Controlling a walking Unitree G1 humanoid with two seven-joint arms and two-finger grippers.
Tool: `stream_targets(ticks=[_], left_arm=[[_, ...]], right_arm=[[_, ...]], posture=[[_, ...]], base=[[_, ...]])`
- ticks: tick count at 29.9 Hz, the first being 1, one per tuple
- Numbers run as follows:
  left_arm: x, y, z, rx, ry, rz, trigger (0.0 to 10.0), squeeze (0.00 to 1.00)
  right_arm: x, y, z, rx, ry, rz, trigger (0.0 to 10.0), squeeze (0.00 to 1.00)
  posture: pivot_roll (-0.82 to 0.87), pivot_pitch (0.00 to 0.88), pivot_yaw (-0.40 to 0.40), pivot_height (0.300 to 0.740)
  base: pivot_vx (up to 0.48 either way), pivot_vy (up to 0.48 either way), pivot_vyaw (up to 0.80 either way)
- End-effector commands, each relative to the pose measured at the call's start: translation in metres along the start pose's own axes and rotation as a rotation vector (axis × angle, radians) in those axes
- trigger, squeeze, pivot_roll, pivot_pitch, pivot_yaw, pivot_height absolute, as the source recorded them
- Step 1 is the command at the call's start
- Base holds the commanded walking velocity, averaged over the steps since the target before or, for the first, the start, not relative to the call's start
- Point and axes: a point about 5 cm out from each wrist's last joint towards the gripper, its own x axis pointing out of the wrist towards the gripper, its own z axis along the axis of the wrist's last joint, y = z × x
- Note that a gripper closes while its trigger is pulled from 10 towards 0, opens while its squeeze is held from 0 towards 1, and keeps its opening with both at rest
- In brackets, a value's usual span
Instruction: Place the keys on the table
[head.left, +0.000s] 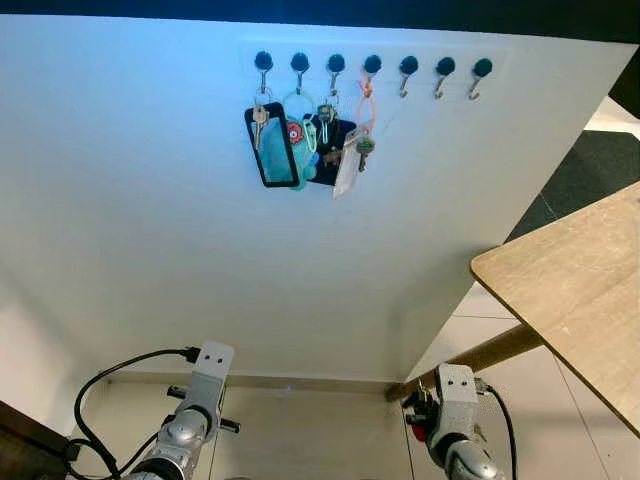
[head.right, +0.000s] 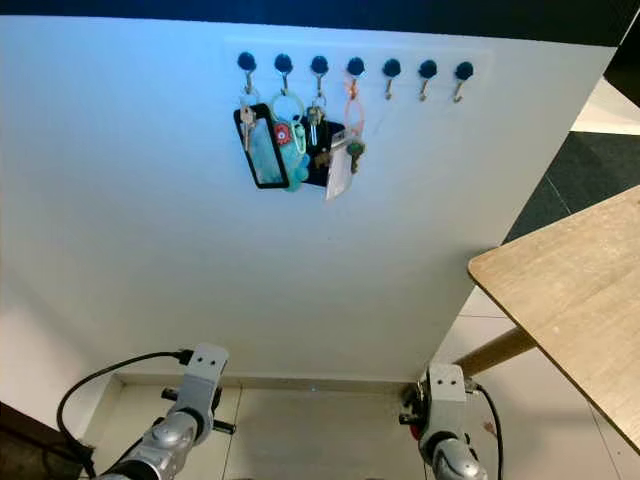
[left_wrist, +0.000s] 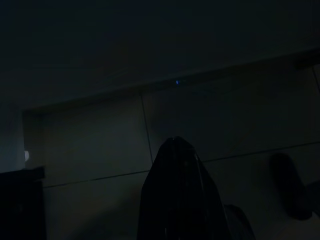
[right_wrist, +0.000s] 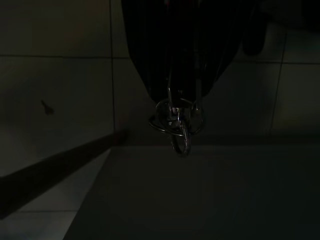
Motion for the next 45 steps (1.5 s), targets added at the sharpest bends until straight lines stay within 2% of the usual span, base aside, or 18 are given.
stream_targets(ticks=[1,11,23,36,45], left_arm=[[-0.001,0.003,-0.005,0.01,0.021,0.001,10.0,0.0],[-0.003,-0.003,-0.009,0.026,0.017,-0.051,10.0,0.0],[-0.005,-0.008,-0.017,0.042,0.051,-0.068,10.0,0.0],[-0.005,0.002,-0.02,0.041,0.083,-0.002,10.0,0.0],[-0.005,0.003,-0.02,0.025,0.087,-0.004,10.0,0.0]], right_arm=[[0.0,-0.001,-0.002,-0.013,0.013,0.001,10.0,0.0],[-0.006,-0.001,-0.015,-0.023,0.055,-0.019,10.0,0.0],[-0.007,0.0,-0.016,-0.042,0.056,-0.022,10.0,0.0],[-0.007,0.002,-0.017,-0.053,0.051,-0.015,10.0,0.0],[-0.007,0.003,-0.018,-0.052,0.063,-0.017,10.0,0.0]], posture=[[0.03,0.0,-0.017,0.74],[0.03,0.0,-0.019,0.74],[0.03,0.0,-0.016,0.74],[0.03,0.0,-0.014,0.74],[0.03,0.0,-0.014,0.74]], base=[[0.0,0.0,0.0],[0.0,0.0,0.0],[0.0,0.0,0.0],[0.0,0.0,0.0],[0.0,0.0,0.0]])
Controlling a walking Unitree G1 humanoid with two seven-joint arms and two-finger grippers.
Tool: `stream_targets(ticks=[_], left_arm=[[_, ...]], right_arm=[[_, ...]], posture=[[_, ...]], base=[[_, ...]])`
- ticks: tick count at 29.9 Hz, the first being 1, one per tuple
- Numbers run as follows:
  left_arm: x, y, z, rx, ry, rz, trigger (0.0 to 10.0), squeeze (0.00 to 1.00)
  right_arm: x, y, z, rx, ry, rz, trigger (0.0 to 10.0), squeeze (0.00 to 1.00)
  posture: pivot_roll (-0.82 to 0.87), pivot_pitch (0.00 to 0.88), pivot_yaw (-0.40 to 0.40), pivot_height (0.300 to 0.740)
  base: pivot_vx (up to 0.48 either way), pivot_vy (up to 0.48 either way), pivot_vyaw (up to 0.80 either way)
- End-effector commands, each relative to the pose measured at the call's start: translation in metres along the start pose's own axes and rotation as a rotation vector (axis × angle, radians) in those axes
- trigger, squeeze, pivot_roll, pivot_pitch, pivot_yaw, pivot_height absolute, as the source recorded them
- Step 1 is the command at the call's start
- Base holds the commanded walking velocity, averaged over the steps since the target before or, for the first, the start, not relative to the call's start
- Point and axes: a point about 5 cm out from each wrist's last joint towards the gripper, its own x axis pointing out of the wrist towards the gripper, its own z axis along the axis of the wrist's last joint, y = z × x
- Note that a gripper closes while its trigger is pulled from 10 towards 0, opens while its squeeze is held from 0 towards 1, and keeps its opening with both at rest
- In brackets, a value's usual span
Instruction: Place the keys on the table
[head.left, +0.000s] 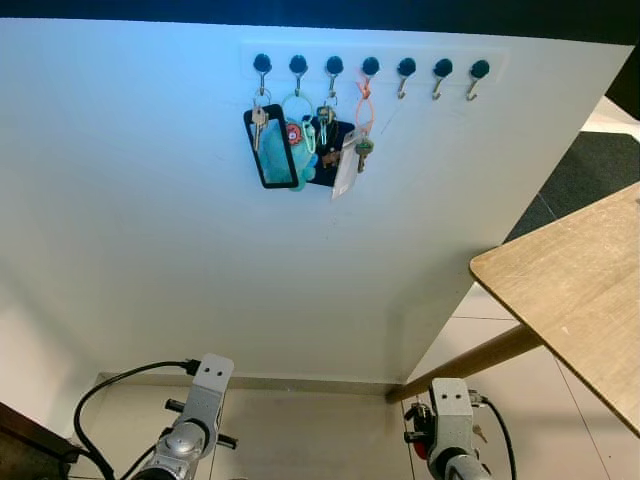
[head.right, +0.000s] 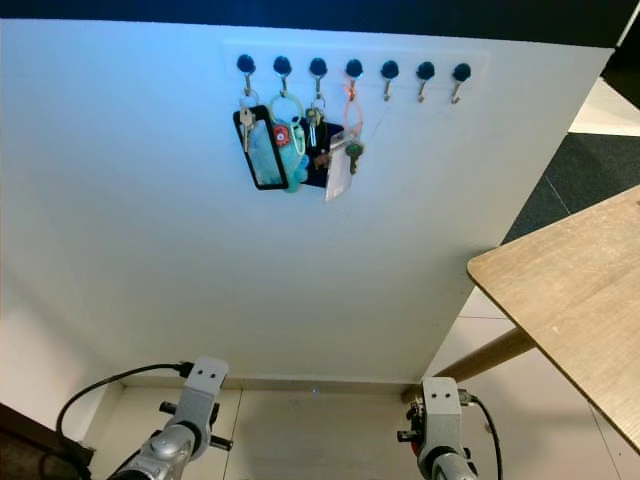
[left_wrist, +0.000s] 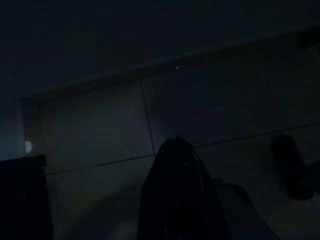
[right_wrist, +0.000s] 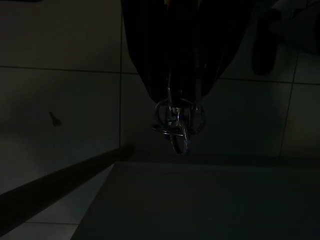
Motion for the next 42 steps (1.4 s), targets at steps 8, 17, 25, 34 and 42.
stream_targets(ticks=[8,17,25,34,42], left_arm=[[0.0,0.0,-0.004,0.008,0.032,0.0,10.0,0.0],[-0.003,-0.001,-0.012,-0.015,0.051,0.017,10.0,0.0],[-0.004,0.003,-0.016,-0.022,0.064,0.027,10.0,0.0],[-0.003,0.006,-0.013,-0.012,0.069,0.03,10.0,0.0],[-0.002,0.008,-0.009,-0.005,0.07,0.031,10.0,0.0]], right_arm=[[0.001,0.002,-0.002,-0.004,0.018,0.003,10.0,0.0],[0.001,0.001,-0.003,-0.008,0.04,-0.007,10.0,0.0],[0.002,0.001,-0.002,-0.005,0.041,-0.011,10.0,0.0],[0.002,0.001,-0.001,0.001,0.042,-0.013,10.0,0.0],[0.001,0.001,-0.003,0.004,0.043,-0.016,10.0,0.0]], posture=[[0.03,0.0,-0.012,0.74],[0.03,0.0,-0.02,0.74],[0.03,0.0,-0.009,0.74],[0.02,0.0,-0.002,0.74],[0.02,0.0,0.001,0.74]], base=[[0.0,0.0,0.0],[0.0,0.0,0.0],[0.0,0.0,0.0],[0.0,0.0,0.0],[0.0,0.0,0.0]])
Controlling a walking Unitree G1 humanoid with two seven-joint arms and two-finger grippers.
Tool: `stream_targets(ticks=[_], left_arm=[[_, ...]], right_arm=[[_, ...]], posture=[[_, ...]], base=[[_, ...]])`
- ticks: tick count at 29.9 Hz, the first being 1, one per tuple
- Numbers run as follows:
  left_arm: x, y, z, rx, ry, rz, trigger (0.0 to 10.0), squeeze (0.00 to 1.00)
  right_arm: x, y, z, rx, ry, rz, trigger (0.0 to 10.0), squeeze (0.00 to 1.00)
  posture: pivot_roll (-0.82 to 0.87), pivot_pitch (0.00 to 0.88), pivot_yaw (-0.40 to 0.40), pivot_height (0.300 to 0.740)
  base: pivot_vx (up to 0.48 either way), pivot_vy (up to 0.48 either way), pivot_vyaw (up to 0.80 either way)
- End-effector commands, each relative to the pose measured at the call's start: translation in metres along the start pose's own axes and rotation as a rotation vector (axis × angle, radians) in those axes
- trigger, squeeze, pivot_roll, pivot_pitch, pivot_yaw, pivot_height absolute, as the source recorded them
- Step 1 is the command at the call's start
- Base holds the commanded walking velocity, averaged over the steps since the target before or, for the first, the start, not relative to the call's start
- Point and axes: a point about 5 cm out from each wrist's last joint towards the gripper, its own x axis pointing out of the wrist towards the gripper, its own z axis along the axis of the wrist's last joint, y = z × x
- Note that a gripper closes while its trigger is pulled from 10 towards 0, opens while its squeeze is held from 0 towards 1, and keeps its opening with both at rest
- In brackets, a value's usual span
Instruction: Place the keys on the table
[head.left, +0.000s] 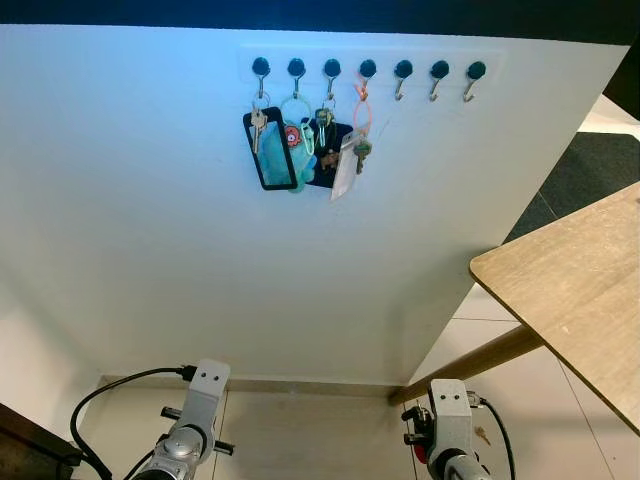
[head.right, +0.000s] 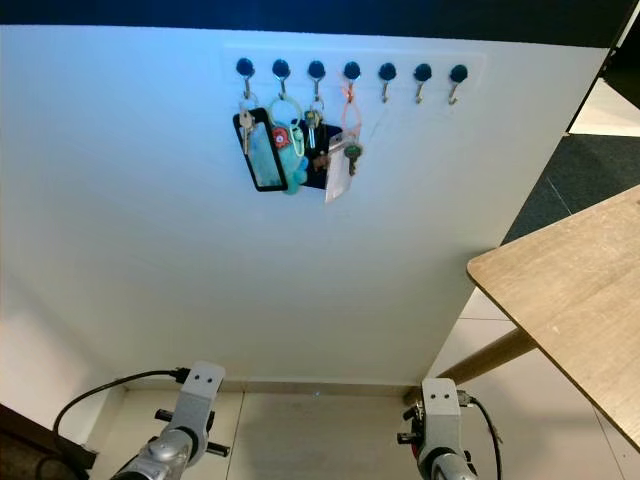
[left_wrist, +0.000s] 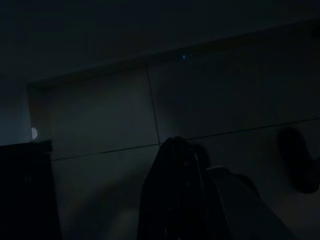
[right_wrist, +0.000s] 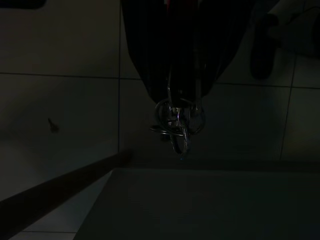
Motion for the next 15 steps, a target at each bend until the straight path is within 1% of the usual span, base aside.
stream_targets(ticks=[1,12,15], left_arm=[[-0.0004,0.0063,-0.0012,0.014,0.014,0.01,10.0,0.0],[-0.0009,0.0068,-0.0026,0.017,0.013,0.009,10.0,0.0],[-0.0012,0.0071,-0.0032,0.017,0.011,0.009,10.0,0.0]], right_arm=[[0.0,0.0011,-0.0009,0.003,0.004,-0.001,10.0,0.0],[-0.0004,0.0011,-0.0015,0.012,0.004,-0.001,10.0,0.0],[-0.0003,0.0011,-0.0015,0.01,0.005,0.003,10.0,0.0]], posture=[[0.02,0.0,0.002,0.74],[0.02,0.0,0.001,0.74],[0.03,0.0,0.0,0.74]], base=[[0.0,0.0,0.0],[0.0,0.0,0.0],[0.0,0.0,-0.55]])
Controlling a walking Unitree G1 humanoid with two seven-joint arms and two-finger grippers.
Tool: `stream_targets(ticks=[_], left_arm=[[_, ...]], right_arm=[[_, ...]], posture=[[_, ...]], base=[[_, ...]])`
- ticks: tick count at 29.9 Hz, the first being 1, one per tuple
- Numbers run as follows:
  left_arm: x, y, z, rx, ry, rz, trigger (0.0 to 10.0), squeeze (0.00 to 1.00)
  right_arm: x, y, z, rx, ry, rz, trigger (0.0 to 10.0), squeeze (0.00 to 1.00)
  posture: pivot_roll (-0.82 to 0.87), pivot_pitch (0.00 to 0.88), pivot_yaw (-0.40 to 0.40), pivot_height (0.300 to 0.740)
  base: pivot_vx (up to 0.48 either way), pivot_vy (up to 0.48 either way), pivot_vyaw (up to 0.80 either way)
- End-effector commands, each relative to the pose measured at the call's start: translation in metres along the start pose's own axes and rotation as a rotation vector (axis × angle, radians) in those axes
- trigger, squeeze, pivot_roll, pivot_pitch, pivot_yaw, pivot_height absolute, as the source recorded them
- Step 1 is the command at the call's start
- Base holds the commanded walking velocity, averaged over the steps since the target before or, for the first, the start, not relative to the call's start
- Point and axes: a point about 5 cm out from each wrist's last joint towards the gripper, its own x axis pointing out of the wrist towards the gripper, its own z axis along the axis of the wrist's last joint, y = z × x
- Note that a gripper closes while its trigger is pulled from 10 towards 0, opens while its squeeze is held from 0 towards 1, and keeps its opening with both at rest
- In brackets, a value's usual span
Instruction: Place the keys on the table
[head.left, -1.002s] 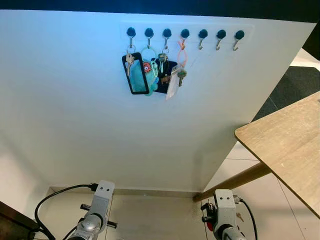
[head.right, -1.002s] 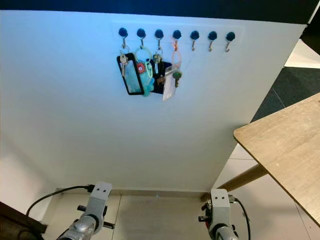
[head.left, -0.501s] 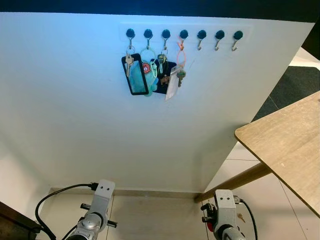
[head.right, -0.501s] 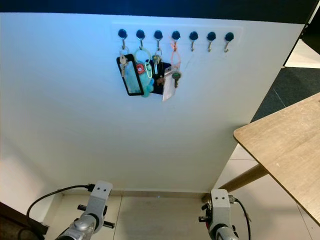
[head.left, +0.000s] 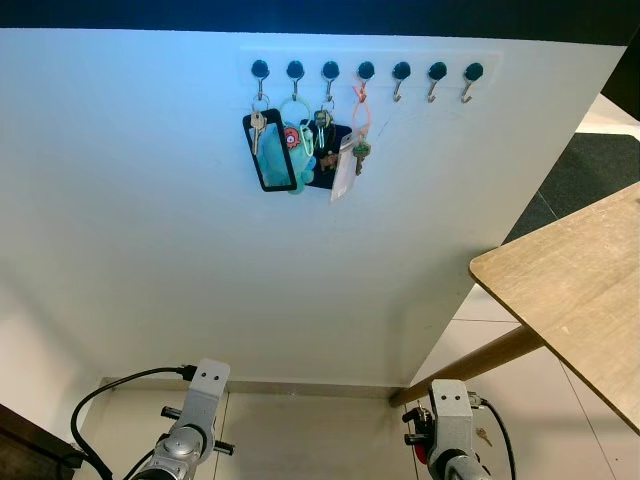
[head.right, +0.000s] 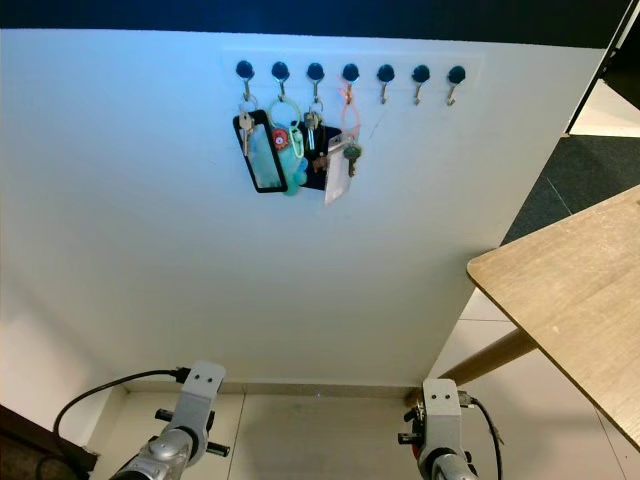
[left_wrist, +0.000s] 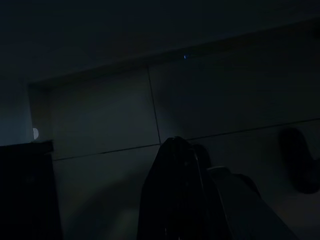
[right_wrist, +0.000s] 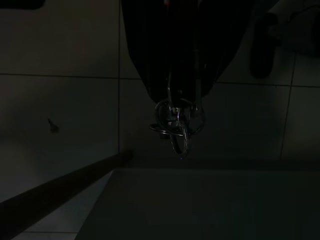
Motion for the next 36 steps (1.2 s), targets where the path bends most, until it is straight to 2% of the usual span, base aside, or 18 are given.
stream_targets(ticks=[1,17,36], left_arm=[[-0.001,0.007,-0.001,0.017,0.003,0.008,10.0,0.0],[-0.002,0.007,-0.004,0.006,-0.006,0.019,10.0,0.0],[-0.003,0.015,-0.006,-0.032,-0.001,0.049,10.0,0.0]], right_arm=[[-0.001,0.001,-0.002,0.005,0.006,0.003,10.0,0.0],[0.001,0.003,0.001,-0.01,-0.006,0.02,10.0,0.0],[0.003,0.008,0.009,-0.048,-0.032,0.056,10.0,0.0]], posture=[[0.03,0.0,0.0,0.74],[0.04,0.002,-0.011,0.74],[0.06,0.01,-0.033,0.74]], base=[[0.0,0.0,-0.62],[0.0,0.0,-0.8],[0.0,0.0,-0.8]])
